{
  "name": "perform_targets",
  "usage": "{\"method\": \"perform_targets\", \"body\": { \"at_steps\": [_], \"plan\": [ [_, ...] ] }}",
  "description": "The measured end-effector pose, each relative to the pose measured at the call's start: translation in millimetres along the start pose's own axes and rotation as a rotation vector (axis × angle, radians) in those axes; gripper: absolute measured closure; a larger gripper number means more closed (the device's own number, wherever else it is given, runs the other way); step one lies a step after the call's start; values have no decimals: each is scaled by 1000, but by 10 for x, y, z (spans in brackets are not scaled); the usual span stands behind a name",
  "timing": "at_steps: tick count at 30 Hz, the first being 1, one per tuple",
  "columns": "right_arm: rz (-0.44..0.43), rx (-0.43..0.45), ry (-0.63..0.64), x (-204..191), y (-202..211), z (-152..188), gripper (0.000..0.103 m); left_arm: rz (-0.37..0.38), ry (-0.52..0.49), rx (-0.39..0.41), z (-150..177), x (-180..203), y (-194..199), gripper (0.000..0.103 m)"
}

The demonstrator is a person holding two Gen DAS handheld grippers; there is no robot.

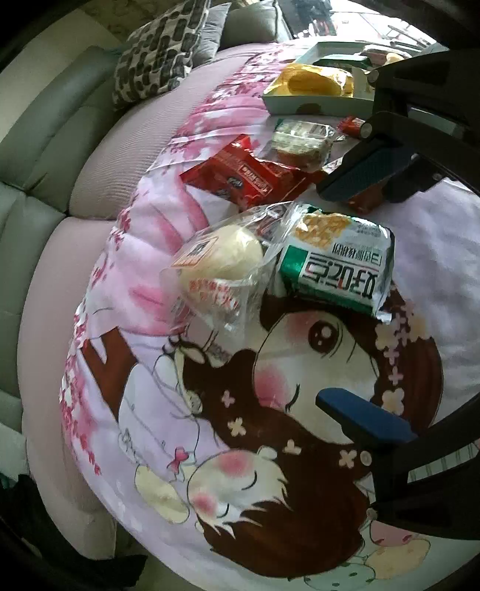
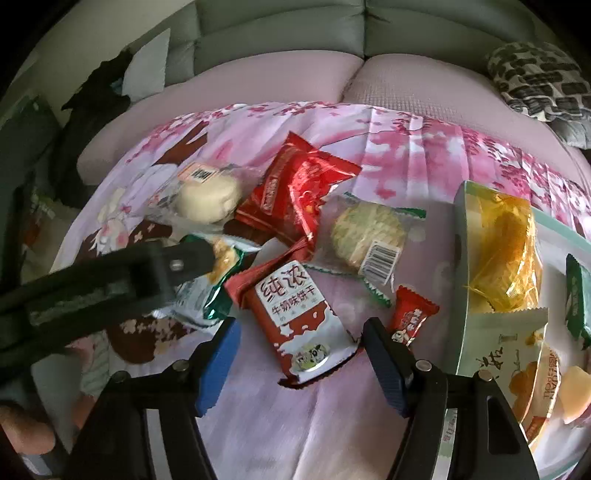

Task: Organize snacks
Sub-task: 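Grasp the green-and-white biscuit pack with the left tool while the right grasps the milk biscuit pack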

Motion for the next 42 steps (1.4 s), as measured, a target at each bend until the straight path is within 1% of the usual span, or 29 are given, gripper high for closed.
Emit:
{"method": "perform_targets", "body": {
  "at_steps": [1,6,9,12,23,28,34,38,42],
  "plan": [
    [-5,-4,5,-12,6,10,40,1,-3,-7,6,10,-20,2],
    [2,-8,-2,8,-26,17,45,-7,-13,-38,44,26,-112,5],
    [-18,-9,-24,23,-67,6,46,-9,-10,-44,55,10,-136,8],
    [-16,1,-17,-13,-109,-7,46,-4,-7,-44,52,3,-142,8],
    [15,17,7,-71,-193,-29,46,-31,-18,-46,33,14,-243,8],
    [9,-2,-14,-40,-189,-24,47,-32,-21,-46,29,13,-260,8],
    [21,-21,-33,15,-182,-9,48,-27,-15,-48,32,5,-250,8],
    [27,-30,-65,105,-180,-7,57,-40,-1,-41,18,-50,-228,8],
    [24,-33,-72,121,-178,-8,57,-50,-4,-42,17,-52,-233,9]
  ]
}}
Point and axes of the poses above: each gripper's, at about its wrist camera, not at the fingertips, and y roughly against the way its jaws point, x to its right, z to its underside, the point moved 7 cm from there along -y, roughly the way its jaws point, and after that the axes turned 12 degrees about z, right-handed, at the moved point
